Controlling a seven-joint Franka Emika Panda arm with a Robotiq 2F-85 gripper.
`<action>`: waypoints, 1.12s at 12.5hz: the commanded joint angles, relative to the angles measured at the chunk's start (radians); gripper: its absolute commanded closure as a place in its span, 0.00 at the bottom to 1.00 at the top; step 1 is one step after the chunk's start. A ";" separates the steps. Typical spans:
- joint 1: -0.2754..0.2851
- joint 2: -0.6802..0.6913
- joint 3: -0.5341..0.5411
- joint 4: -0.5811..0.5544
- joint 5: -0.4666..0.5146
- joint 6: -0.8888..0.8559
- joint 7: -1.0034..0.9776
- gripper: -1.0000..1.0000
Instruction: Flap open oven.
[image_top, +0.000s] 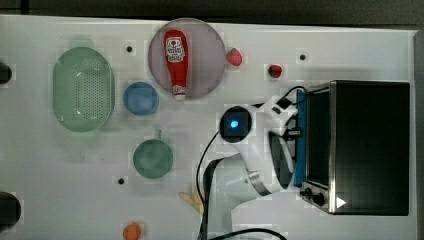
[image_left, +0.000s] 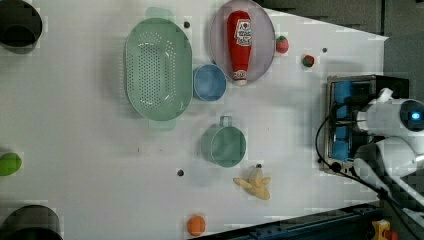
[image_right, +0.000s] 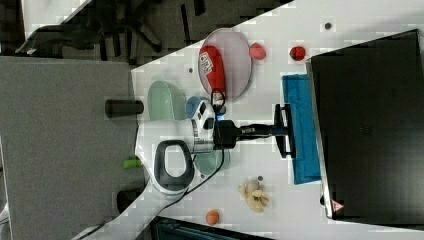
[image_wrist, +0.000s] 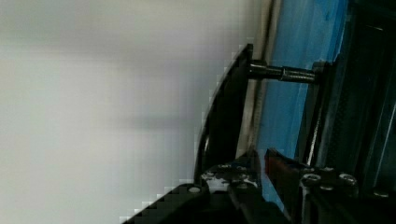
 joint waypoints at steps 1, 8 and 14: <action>0.035 0.094 0.047 0.002 -0.066 0.005 0.304 0.82; 0.129 0.302 0.075 0.065 -0.292 -0.029 0.640 0.82; 0.116 0.200 0.071 0.067 -0.203 0.045 0.640 0.82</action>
